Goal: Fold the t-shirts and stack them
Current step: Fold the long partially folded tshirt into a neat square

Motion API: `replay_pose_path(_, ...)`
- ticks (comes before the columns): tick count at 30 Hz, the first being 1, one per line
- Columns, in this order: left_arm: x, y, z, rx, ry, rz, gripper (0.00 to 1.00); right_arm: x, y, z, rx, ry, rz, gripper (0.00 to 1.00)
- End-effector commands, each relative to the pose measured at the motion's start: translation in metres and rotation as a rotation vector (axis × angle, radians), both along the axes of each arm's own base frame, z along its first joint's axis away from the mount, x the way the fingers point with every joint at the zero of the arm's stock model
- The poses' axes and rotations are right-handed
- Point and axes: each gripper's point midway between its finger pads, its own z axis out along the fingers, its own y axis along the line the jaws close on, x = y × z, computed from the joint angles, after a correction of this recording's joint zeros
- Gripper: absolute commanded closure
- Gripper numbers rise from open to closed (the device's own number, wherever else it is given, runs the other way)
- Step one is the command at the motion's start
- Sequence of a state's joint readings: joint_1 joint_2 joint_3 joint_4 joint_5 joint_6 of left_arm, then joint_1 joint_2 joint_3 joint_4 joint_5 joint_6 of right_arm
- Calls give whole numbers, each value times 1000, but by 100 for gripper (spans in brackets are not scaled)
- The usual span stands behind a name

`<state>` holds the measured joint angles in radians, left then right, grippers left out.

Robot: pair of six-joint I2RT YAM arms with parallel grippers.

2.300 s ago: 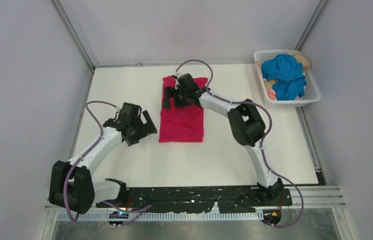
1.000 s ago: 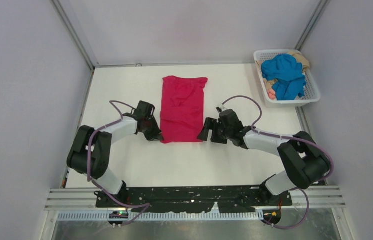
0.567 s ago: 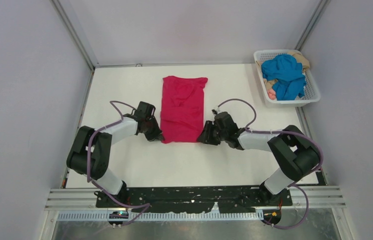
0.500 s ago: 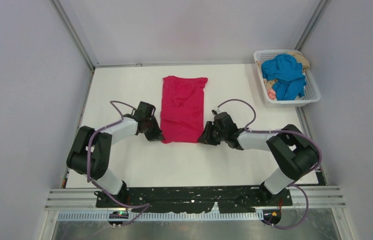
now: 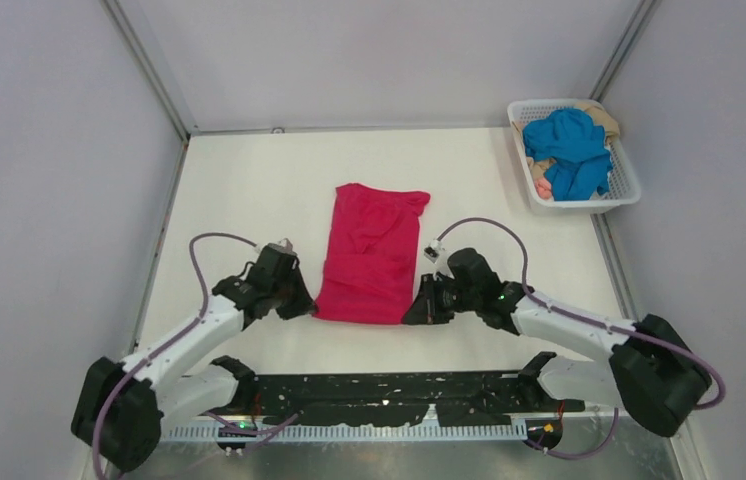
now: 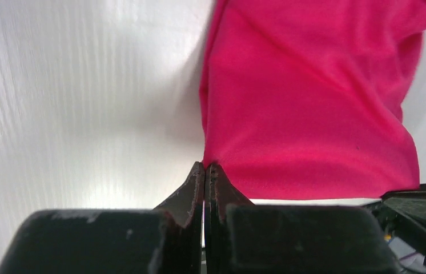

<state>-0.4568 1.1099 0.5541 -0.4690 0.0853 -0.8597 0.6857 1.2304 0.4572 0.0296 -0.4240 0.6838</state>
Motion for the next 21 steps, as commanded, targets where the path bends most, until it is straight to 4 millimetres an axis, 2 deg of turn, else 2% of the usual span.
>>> replay_pose_path(1,-29,20,33,83,-97,22,100,-52,-5,38,70,32,192,94)
replay_pose_path(4,-42,26,63,21,-207,27,100,-72,-11,70,126,0,247,94)
replay_pose_path(8,-47,24,102,-114,-368,29,100,-87,-12,113,234,-65,304,94)
replay_pose_path(12,-43,29,122,-117,-427,47,100,-92,-10,130,275,-70,329,94)
replay_pose_path(16,-25,22,143,-93,-471,32,100,-77,-10,131,239,-95,297,94)
replay_pose_path(21,11,19,165,-16,-518,71,100,-34,-24,131,168,-147,157,94)
